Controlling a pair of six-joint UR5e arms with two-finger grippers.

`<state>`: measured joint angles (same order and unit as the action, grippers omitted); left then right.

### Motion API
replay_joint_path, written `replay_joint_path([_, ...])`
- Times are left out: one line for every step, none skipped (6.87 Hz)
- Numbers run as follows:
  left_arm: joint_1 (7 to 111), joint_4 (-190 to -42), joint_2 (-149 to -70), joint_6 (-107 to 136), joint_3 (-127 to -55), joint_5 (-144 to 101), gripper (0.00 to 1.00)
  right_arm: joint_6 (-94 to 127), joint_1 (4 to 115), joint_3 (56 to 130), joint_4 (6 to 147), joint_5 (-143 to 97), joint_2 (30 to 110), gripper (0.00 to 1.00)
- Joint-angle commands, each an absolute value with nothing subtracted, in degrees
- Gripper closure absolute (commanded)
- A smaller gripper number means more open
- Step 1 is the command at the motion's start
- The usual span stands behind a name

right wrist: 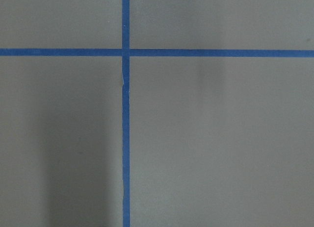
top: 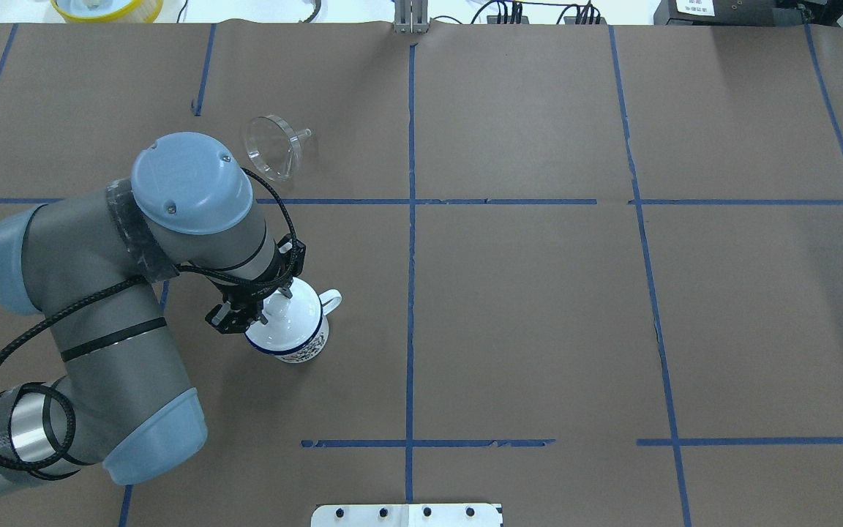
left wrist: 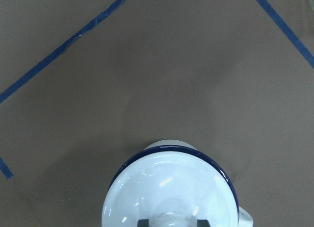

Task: Remove funnel from cup
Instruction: 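Lower the lid onto the mug opening and release it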

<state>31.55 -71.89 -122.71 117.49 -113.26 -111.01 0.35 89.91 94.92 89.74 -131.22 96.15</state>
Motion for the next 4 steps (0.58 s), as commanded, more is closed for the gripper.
replay_joint_path([31.55, -71.89, -122.7, 117.51, -113.29, -110.92, 0.0, 0.35, 89.91, 94.92, 89.74, -131.22, 96.15, 0.0])
replay_joint_path([31.55, -71.81, -122.61, 116.81, -113.73, -110.92, 0.0, 0.35, 89.91, 94.92, 89.74, -131.22, 96.15, 0.0])
replay_joint_path([32.51, -71.72, -122.17, 112.46, -115.12, -111.0, 0.0, 0.35, 89.91, 94.92, 89.74, -131.22, 96.15, 0.0])
replay_joint_path([35.04, -71.63, -121.91, 104.15, -116.18, -111.61, 0.0, 0.35, 89.91, 94.92, 89.74, -131.22, 96.15, 0.0])
